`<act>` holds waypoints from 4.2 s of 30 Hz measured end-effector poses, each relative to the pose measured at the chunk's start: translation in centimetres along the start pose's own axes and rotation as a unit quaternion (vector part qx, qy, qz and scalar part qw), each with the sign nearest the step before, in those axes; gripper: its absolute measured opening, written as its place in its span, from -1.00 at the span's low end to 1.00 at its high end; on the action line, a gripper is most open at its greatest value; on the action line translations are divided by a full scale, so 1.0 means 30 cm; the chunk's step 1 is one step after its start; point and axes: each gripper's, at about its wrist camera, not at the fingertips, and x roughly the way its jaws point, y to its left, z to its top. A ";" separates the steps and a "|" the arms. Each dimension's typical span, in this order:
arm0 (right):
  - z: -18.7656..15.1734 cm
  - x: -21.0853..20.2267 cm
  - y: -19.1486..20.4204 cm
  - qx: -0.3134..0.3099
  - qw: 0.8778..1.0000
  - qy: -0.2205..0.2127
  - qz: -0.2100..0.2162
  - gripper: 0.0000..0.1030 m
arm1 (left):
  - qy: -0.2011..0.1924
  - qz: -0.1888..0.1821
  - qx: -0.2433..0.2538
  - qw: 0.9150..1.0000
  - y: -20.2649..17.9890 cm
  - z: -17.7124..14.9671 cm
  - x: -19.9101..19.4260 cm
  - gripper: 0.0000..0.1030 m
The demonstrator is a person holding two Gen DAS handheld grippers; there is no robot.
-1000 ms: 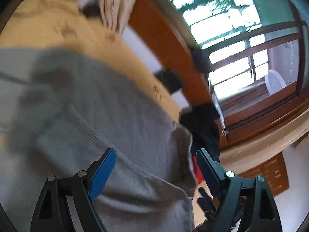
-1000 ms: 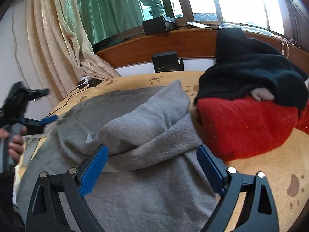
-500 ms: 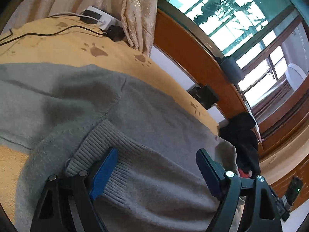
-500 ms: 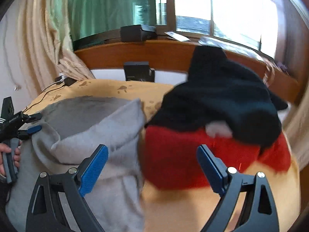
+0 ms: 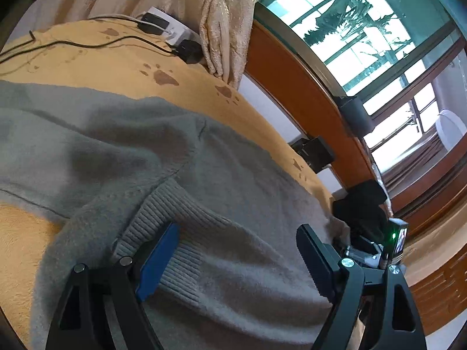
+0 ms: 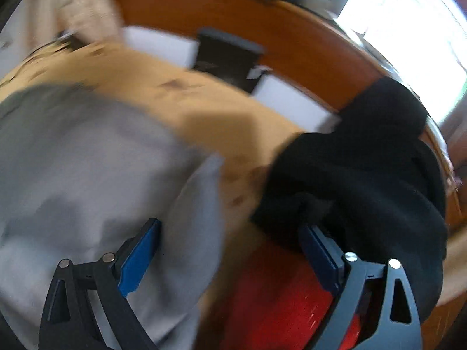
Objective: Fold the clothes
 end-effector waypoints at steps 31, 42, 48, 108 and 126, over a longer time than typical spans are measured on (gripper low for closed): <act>-0.306 -0.349 0.012 -0.057 0.984 -0.121 -0.119 0.90 | -0.009 0.019 0.022 1.000 -0.014 -0.011 -0.003 0.68; -0.398 -0.472 -0.219 0.080 0.986 -0.114 0.090 0.99 | -0.011 0.022 0.019 1.000 -0.018 -0.016 -0.003 0.68; -0.154 -0.410 -0.147 0.053 0.972 -0.120 0.196 0.70 | -0.011 0.018 0.020 1.000 -0.015 -0.017 -0.003 0.68; -0.107 -0.105 -0.121 0.052 0.990 -0.044 0.121 -0.75 | -0.016 0.114 0.082 0.990 -0.050 -0.010 0.002 0.76; -0.341 -0.207 -0.042 -0.003 0.984 -0.024 0.174 0.57 | -0.026 0.120 0.067 0.990 -0.020 0.002 0.003 0.76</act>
